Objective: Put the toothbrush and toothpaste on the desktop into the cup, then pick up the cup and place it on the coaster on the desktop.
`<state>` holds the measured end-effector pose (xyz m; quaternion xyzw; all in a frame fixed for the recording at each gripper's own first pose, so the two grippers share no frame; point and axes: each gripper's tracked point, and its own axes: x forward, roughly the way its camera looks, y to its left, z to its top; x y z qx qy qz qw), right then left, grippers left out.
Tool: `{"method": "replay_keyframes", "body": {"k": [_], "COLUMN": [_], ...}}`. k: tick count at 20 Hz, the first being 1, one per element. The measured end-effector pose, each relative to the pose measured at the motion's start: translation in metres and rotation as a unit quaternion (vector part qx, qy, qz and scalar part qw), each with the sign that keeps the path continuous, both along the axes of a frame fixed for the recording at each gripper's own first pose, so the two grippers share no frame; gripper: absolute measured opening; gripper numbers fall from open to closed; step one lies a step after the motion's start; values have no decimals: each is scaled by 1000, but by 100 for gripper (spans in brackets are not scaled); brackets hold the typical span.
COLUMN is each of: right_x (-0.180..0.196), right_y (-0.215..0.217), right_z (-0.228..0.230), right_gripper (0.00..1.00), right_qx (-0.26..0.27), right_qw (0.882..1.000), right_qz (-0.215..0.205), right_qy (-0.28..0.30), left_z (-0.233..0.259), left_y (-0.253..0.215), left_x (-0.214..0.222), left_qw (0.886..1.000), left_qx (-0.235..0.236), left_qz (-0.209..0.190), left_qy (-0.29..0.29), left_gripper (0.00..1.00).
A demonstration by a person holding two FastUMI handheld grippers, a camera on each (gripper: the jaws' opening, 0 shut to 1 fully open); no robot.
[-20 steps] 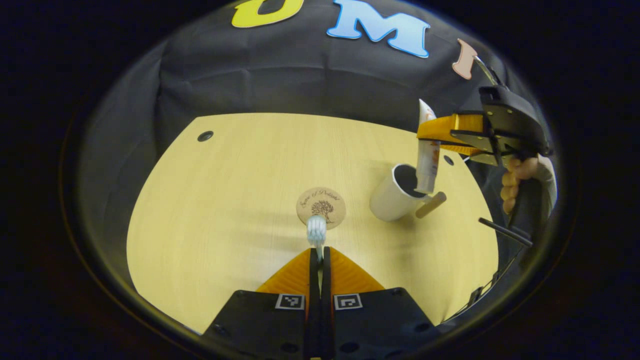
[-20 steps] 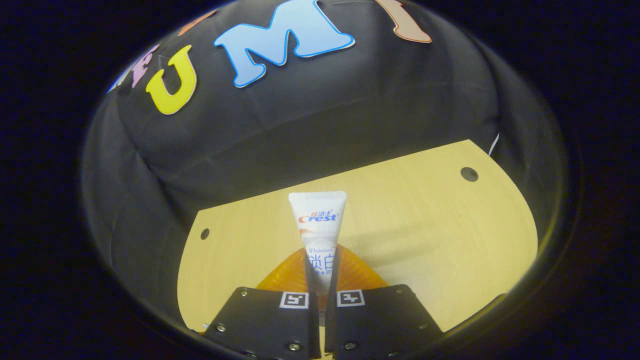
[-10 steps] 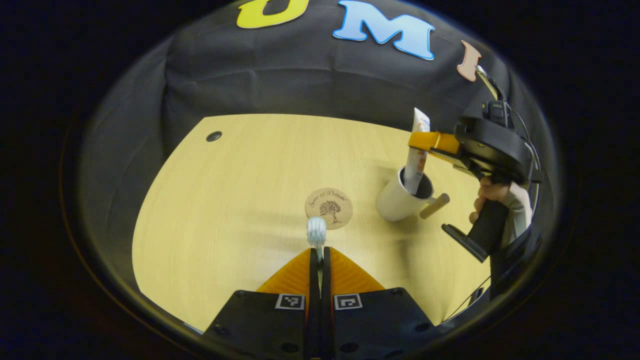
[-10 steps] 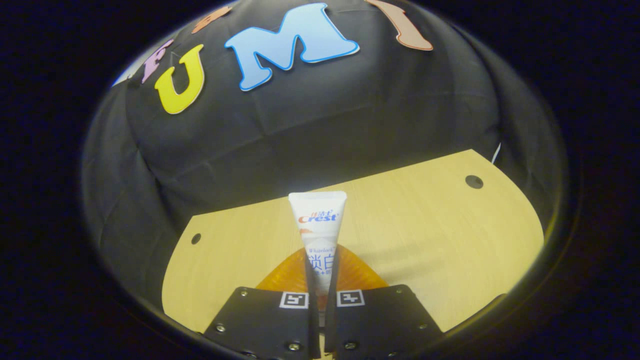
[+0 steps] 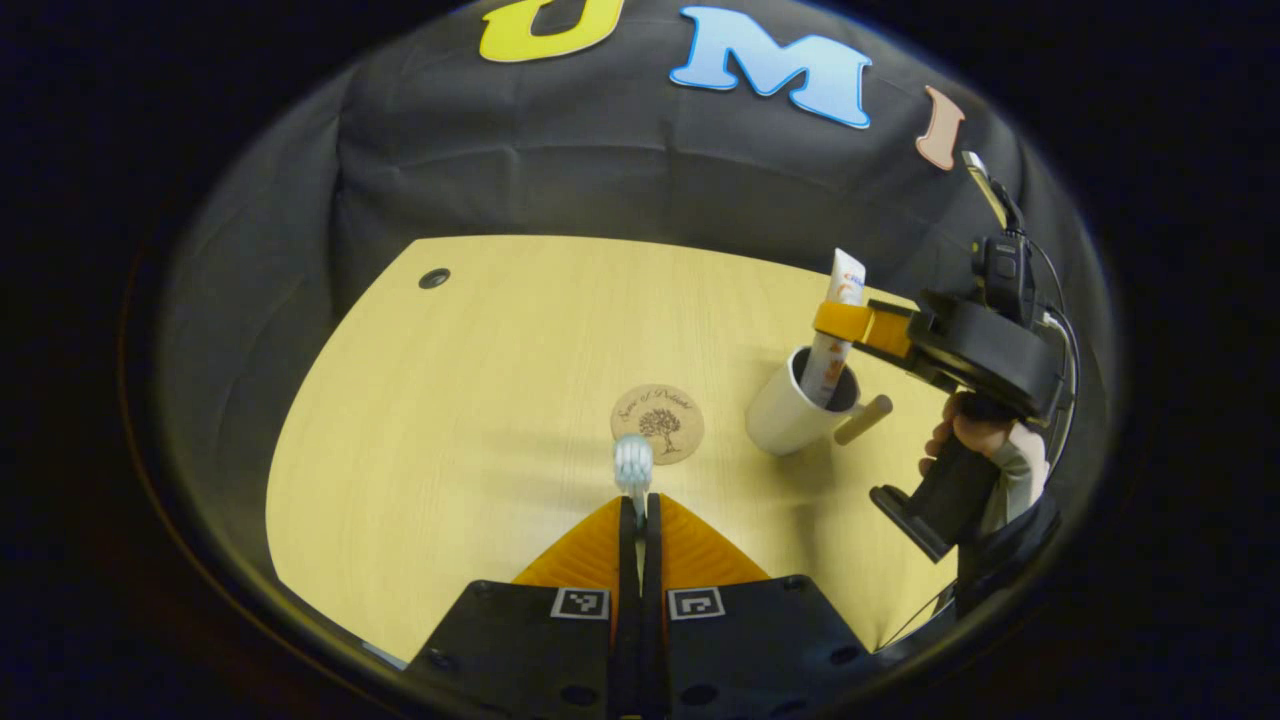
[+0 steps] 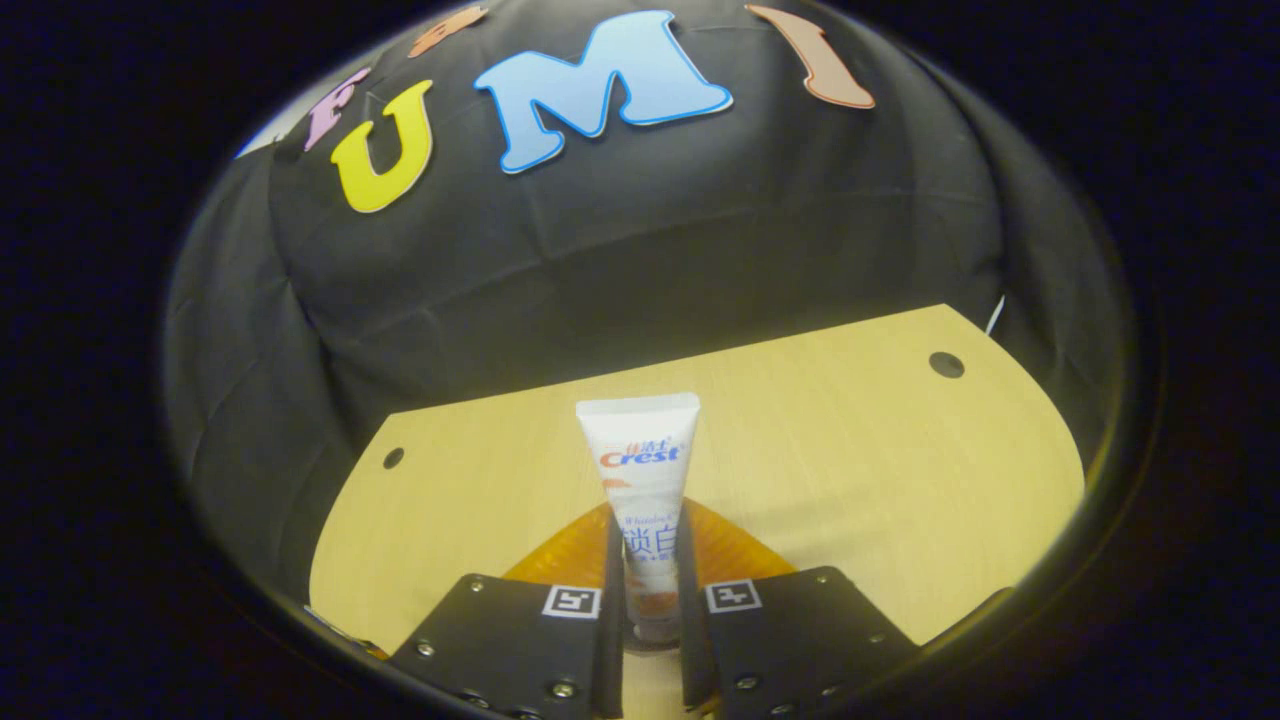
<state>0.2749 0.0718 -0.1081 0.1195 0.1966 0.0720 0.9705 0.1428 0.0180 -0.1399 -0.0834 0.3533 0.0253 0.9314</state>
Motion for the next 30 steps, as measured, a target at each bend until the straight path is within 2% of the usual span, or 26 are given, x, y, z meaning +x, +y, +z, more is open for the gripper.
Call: {"method": "replay_keyframes", "body": {"k": [1,3,5,7,13,14,16,17,19,22,26,30], "right_x": [-2,-10,-15,-18,-31,-33,-37,-39,-47,-63,-87,-107], "right_y": [2,7,8,8,-15,-22,-36,-44,-59,-80,-105,-130], "right_z": [-2,-5,-5,4,56,65,75,77,76,65,39,14], "right_gripper": [23,32,50,53,53,55,51,53,51,53,53,53], "right_qx": [-6,-12,-19,-17,27,34,40,39,33,28,32,40], "right_qw": [1000,1000,1000,1000,998,997,996,996,996,996,997,996], "right_qz": [4,15,20,19,-3,-9,-21,-26,-36,-47,-61,-76], "right_qy": [-1,4,3,-8,-56,-65,-74,-77,-77,-68,-45,-22], "left_z": [4,12,15,15,34,37,38,41,51,62,78,96], "left_y": [-4,-13,-19,-23,-32,-34,-39,-44,-53,-64,-88,-110], "left_x": [4,14,20,26,20,22,28,33,42,59,91,123], "left_qw": [1000,1000,1000,1000,999,998,998,998,997,994,987,980], "left_qx": [1,2,-1,-3,-9,-9,-13,-18,-23,-33,-60,-64], "left_qz": [-1,-3,-5,-7,-21,-23,-26,-28,-37,-52,-72,-88], "left_qy": [-3,-10,-18,-25,-49,-50,-54,-59,-71,-93,-128,-165], "left_gripper": [6,7,7,7,7,7,7,7,7,7,7,7]}}
